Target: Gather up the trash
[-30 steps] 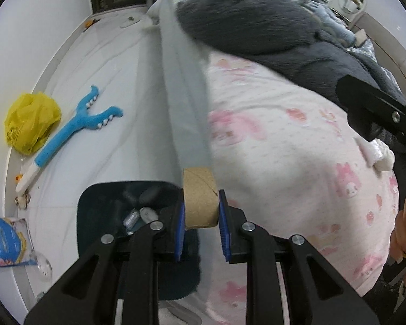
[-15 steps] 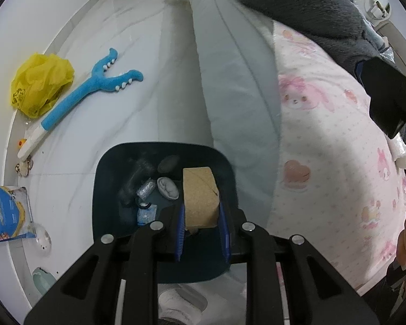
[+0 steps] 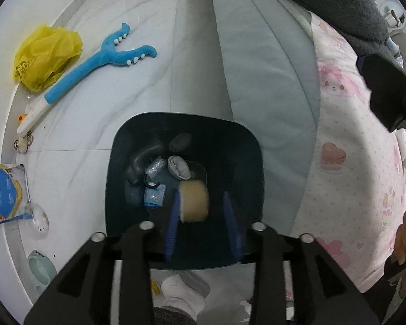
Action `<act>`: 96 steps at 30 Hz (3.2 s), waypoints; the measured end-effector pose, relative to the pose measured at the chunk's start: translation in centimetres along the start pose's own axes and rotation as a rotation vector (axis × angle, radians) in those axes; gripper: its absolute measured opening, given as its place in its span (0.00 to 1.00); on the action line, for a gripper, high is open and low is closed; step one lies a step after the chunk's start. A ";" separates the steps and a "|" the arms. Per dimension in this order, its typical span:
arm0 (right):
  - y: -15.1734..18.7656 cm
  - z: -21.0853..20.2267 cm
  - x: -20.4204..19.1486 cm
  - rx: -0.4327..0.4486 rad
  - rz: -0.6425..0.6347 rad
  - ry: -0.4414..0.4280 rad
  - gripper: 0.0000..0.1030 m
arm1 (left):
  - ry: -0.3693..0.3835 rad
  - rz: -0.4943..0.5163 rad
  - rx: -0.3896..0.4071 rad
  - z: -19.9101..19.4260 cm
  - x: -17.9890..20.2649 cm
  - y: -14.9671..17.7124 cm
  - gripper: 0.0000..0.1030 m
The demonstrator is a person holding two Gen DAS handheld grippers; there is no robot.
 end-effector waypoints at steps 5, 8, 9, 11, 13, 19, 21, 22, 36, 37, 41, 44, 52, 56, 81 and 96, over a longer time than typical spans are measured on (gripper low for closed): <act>0.5 1.4 -0.4 -0.030 -0.009 0.008 0.45 | -0.008 -0.027 0.009 -0.4 -1.2 0.4 0.49; 0.8 2.6 -0.6 -0.056 -0.009 0.014 0.45 | -0.020 -0.037 0.051 -1.4 -2.0 0.3 0.49; 1.0 3.0 -0.7 -0.065 -0.005 0.014 0.45 | -0.029 -0.036 0.068 -1.7 -2.2 0.3 0.52; 1.4 4.0 -0.8 -0.089 0.001 0.017 0.45 | -0.055 -0.031 0.104 -2.5 -2.8 0.0 0.54; 1.7 4.7 -0.9 -0.108 0.004 0.020 0.45 | -0.064 -0.031 0.138 -3.3 -3.2 -0.3 0.54; 3.4 7.1 -1.2 -0.193 0.000 0.039 0.45 | -0.096 -0.007 0.252 -5.7 -3.6 -0.9 0.55; 3.9 7.8 -1.3 -0.212 0.003 0.041 0.45 | -0.098 -0.009 0.287 -6.4 -3.8 -1.1 0.57; 4.0 8.1 -1.3 -0.221 0.004 0.042 0.45 | -0.099 -0.012 0.305 -6.9 -3.8 -1.2 0.58; 7.3 10.9 -2.1 -0.352 -0.025 0.071 0.45 | -0.167 0.050 0.555 -12.6 -3.4 -2.3 0.73; 7.5 11.0 -2.1 -0.358 -0.027 0.072 0.45 | -0.173 0.053 0.572 -13.1 -3.3 -2.4 0.73; 8.0 11.5 -2.2 -0.380 -0.041 0.082 0.47 | -0.169 0.038 0.637 -14.6 -3.4 -2.8 0.75; 8.5 11.4 -2.3 -0.389 -0.064 0.094 0.51 | -0.178 0.034 0.690 -16.1 -3.0 -3.2 0.76; 8.8 10.1 -3.0 -0.364 -0.108 0.092 0.69 | -0.203 0.058 0.758 -17.9 -1.3 -3.9 0.80; 8.1 8.8 -3.0 -0.319 -0.101 0.065 0.72 | -0.205 0.063 0.800 -18.8 -0.4 -4.1 0.83; 1.5 -5.2 6.2 0.169 0.034 0.147 0.88 | -0.124 0.144 0.837 -18.4 9.5 -8.5 0.95; 1.5 -11.0 13.1 0.252 0.051 0.252 0.96 | -0.106 0.179 0.790 -15.8 14.6 -10.6 0.96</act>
Point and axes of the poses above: each gripper's, at about its wrist camera, not at the fingertips, and z roughly the way its jaws point, x to its right, y to its underside, the point moved 5 cm from there along z, roughly the way its jaws point, and after that the axes turned 15 degrees about z, right-handed, at the moved point
